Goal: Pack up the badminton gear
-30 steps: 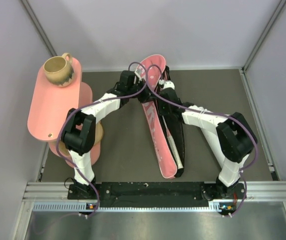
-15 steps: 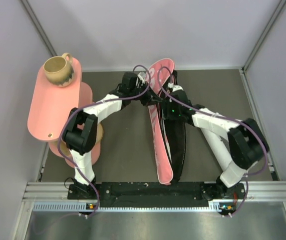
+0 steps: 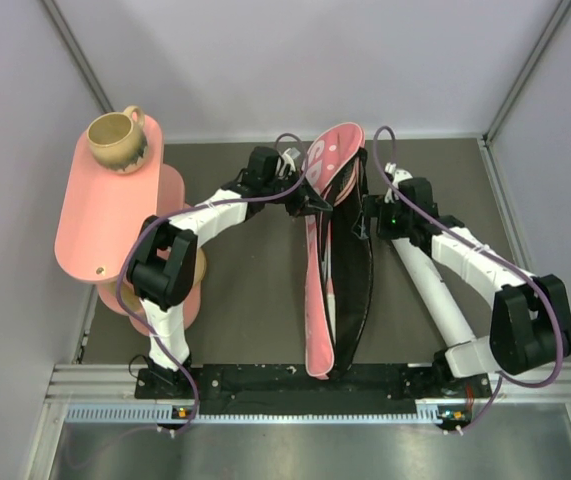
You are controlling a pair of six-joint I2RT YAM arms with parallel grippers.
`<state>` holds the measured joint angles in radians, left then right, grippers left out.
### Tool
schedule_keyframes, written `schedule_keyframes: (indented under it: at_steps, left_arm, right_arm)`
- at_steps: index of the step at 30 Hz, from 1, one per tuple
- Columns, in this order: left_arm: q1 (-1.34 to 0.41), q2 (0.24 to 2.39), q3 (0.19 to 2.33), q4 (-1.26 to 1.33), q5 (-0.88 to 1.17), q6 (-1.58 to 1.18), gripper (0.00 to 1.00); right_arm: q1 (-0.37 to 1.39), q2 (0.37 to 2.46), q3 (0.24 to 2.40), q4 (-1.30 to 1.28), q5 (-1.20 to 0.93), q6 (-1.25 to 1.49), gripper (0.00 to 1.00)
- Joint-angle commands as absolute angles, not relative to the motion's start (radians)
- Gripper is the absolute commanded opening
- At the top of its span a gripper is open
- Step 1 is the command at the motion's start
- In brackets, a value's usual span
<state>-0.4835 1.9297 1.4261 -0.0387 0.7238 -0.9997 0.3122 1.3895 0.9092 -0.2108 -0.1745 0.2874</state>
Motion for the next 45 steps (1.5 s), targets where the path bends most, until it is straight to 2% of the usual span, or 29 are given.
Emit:
schedule_keyframes:
  at_steps: [1, 3, 5, 9, 12, 13, 15, 16, 18, 19, 20, 24, 25, 29, 31, 33, 35, 41, 44, 45]
  left_arm:
    - [-0.479, 1.913, 1.491, 0.005, 0.796, -0.983, 0.0]
    - [-0.479, 1.914, 1.489, -0.023, 0.804, -0.977, 0.0]
    - [-0.48, 1.919, 1.491, -0.025, 0.814, -0.971, 0.0]
    - [-0.48, 1.927, 1.505, -0.044, 0.818, -0.957, 0.0]
    - [-0.48, 1.925, 1.516, -0.063, 0.821, -0.948, 0.0]
    - [-0.48, 1.924, 1.519, -0.072, 0.818, -0.934, 0.0]
    - [-0.479, 1.921, 1.532, -0.1, 0.804, -0.911, 0.0]
    - [-0.48, 1.918, 1.539, -0.136, 0.796, -0.878, 0.0]
    - [-0.482, 1.913, 1.555, -0.178, 0.776, -0.842, 0.0]
    - [-0.483, 1.908, 1.557, -0.205, 0.763, -0.812, 0.0]
    - [-0.486, 1.905, 1.559, -0.219, 0.753, -0.795, 0.0]
    - [-0.506, 1.89, 1.566, -0.284, 0.716, -0.709, 0.13]
    - [-0.511, 1.884, 1.565, -0.293, 0.712, -0.675, 0.21]
    - [-0.552, 1.864, 1.598, -0.406, 0.649, -0.563, 0.38]
    - [-0.583, 1.844, 1.603, -0.437, 0.623, -0.506, 0.5]
    - [-0.607, 1.816, 1.597, -0.462, 0.588, -0.474, 0.56]
    - [-0.623, 1.798, 1.583, -0.471, 0.557, -0.459, 0.66]
    - [-0.69, 1.782, 1.592, -0.557, 0.381, -0.382, 0.66]
    - [-0.701, 1.787, 1.594, -0.583, 0.322, -0.368, 0.59]
    - [-0.706, 1.789, 1.594, -0.589, 0.313, -0.362, 0.51]
  right_arm:
    - [0.319, 1.396, 0.913, -0.189, -0.196, 0.247, 0.82]
    - [0.319, 1.402, 0.9, -0.161, -0.234, 0.242, 0.81]
    - [0.318, 1.431, 0.884, -0.111, -0.264, 0.25, 0.75]
    - [0.319, 1.488, 0.887, -0.058, -0.322, 0.271, 0.58]
    - [0.321, 1.508, 0.899, -0.041, -0.319, 0.285, 0.44]
    - [0.319, 1.506, 0.9, -0.04, -0.321, 0.296, 0.35]
    - [0.321, 1.5, 0.903, -0.029, -0.34, 0.311, 0.24]
    - [0.321, 1.488, 0.904, -0.025, -0.366, 0.336, 0.16]
    - [0.321, 1.474, 0.902, -0.009, -0.399, 0.374, 0.08]
    - [0.322, 1.459, 0.9, -0.008, -0.434, 0.418, 0.0]
    - [0.321, 1.451, 0.894, 0.02, -0.451, 0.445, 0.0]
    - [0.333, 1.414, 0.876, 0.132, -0.523, 0.596, 0.0]
    - [0.339, 1.408, 0.876, 0.146, -0.526, 0.65, 0.0]
    - [0.344, 1.378, 0.879, 0.175, -0.489, 0.777, 0.0]
    - [0.345, 1.373, 0.879, 0.186, -0.459, 0.842, 0.0]
    - [0.356, 1.377, 0.882, 0.196, -0.442, 0.883, 0.0]
    - [0.37, 1.379, 0.89, 0.199, -0.431, 0.903, 0.0]
    - [0.422, 1.362, 0.888, 0.212, -0.365, 1.002, 0.0]
    - [0.451, 1.342, 0.89, 0.201, -0.319, 1.029, 0.0]
    - [0.456, 1.339, 0.89, 0.195, -0.305, 1.041, 0.0]
